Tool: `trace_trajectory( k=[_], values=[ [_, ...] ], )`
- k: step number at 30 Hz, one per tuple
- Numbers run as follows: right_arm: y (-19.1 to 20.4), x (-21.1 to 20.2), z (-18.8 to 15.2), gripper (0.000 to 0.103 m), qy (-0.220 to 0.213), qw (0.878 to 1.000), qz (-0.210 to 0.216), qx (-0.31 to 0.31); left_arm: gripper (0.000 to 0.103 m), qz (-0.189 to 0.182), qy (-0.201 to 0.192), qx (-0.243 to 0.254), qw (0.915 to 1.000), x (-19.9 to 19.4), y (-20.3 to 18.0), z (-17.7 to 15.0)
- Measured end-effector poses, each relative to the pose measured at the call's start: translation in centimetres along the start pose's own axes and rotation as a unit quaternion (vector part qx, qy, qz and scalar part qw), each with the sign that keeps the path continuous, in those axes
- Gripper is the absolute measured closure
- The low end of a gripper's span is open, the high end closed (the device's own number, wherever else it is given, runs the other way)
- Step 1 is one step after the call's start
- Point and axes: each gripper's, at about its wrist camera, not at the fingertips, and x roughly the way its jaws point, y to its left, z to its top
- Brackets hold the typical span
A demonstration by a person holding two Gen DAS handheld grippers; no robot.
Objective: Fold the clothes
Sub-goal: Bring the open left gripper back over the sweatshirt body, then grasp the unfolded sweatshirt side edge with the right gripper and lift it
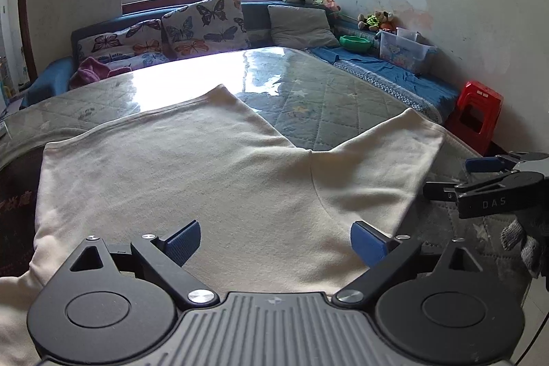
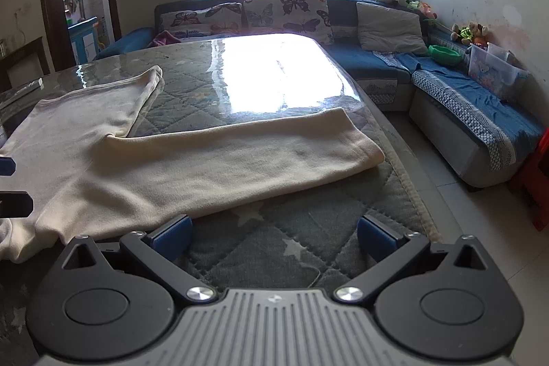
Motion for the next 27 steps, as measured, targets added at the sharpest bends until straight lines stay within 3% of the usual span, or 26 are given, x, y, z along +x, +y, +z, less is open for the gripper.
trace_trajectory(
  k=[10, 22, 27],
  values=[
    [-0.2, 0.1, 0.5, 0.0, 0.009, 1.0, 0.0, 0.015, 0.005, 0.001, -0.005, -0.006, 1.0, 0.1, -0.3, 0.5],
    [-4.5, 1.3, 3.2, 0.039, -0.007, 0.995, -0.005, 0.102, 0.004, 0.008, -0.008, -0.003, 0.9999, 0.3, -0.3, 1.0],
    [-5.6, 2.4, 3.9, 0.052, -0.011, 0.992, -0.031, 0.123, 0.004, 0.008, -0.005, -0.001, 1.0, 0.6, -0.4, 1.1]
  ],
)
